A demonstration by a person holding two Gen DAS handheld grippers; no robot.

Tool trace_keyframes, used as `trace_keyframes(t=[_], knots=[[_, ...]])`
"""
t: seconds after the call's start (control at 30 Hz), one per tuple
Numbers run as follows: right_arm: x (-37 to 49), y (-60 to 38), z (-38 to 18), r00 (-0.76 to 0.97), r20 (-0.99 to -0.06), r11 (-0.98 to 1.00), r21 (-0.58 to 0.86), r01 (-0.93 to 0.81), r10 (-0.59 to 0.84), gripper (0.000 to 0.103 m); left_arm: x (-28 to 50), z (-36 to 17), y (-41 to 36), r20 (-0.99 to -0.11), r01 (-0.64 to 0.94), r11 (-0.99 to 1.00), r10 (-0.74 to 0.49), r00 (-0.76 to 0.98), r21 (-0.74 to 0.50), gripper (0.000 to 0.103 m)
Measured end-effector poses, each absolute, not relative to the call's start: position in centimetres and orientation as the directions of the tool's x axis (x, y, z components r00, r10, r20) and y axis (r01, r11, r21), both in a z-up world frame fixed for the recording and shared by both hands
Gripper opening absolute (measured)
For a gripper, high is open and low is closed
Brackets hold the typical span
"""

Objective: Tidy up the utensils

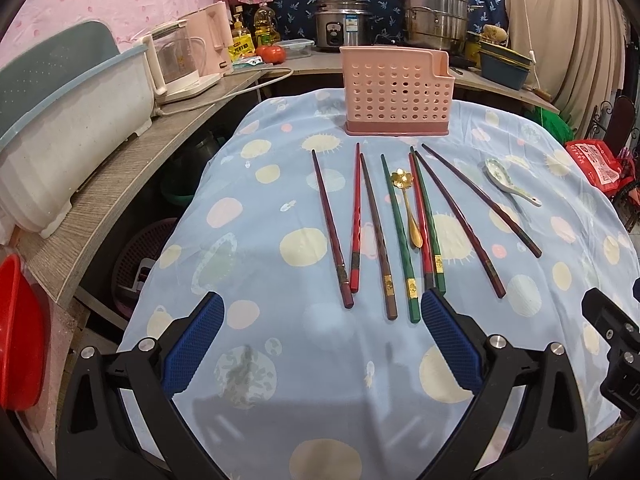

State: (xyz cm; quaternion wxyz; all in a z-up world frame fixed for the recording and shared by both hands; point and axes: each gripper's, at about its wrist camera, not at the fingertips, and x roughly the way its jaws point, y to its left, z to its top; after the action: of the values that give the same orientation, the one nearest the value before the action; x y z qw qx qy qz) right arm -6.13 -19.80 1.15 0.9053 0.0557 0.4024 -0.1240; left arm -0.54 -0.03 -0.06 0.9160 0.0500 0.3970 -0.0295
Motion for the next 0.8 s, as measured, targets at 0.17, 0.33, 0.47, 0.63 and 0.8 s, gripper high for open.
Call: trace_keyframes(t=[0.17,0.33,0.47,0.63,0.8], knots=[[-5.7,-19.9,0.7,0.635,-0.753,0.962,0.006,0.271,-0.174,0.096,0.0,-0.5,0.0,-0.741,0.088,0.994,-0.01,0.671,0.066,0.095],[-5.3,-20.2,0.2,0.625,-0.763,0.963,0.011,0.269,-0.166,0.096,0.9,-1.0,0.6,-0.765,0.093,0.995,-0.035,0.643,0.032,0.095],[-5.0,-20.5,-0.2,0.617,-0.77,0.962,0.014,0.272,-0.164,0.096,1.8,-1.4,1.1,-0.777,0.089,0.996,-0.039,0.628,0.023,0.095],[-4.3,-21.0,-0.7,0.605,-0.78,0.959,0.02,0.282,-0.161,0.096,3.2,-1.8,2.3,-0.787,0.05,0.999,-0.024,0.616,0.008,0.095],[-3.5,-21.4,-1.2,0.593,-0.79,0.958,0.022,0.285,-0.158,0.096,4.4,-2.6,2.6,-0.802,0.041,0.999,-0.014,0.597,0.013,0.094]])
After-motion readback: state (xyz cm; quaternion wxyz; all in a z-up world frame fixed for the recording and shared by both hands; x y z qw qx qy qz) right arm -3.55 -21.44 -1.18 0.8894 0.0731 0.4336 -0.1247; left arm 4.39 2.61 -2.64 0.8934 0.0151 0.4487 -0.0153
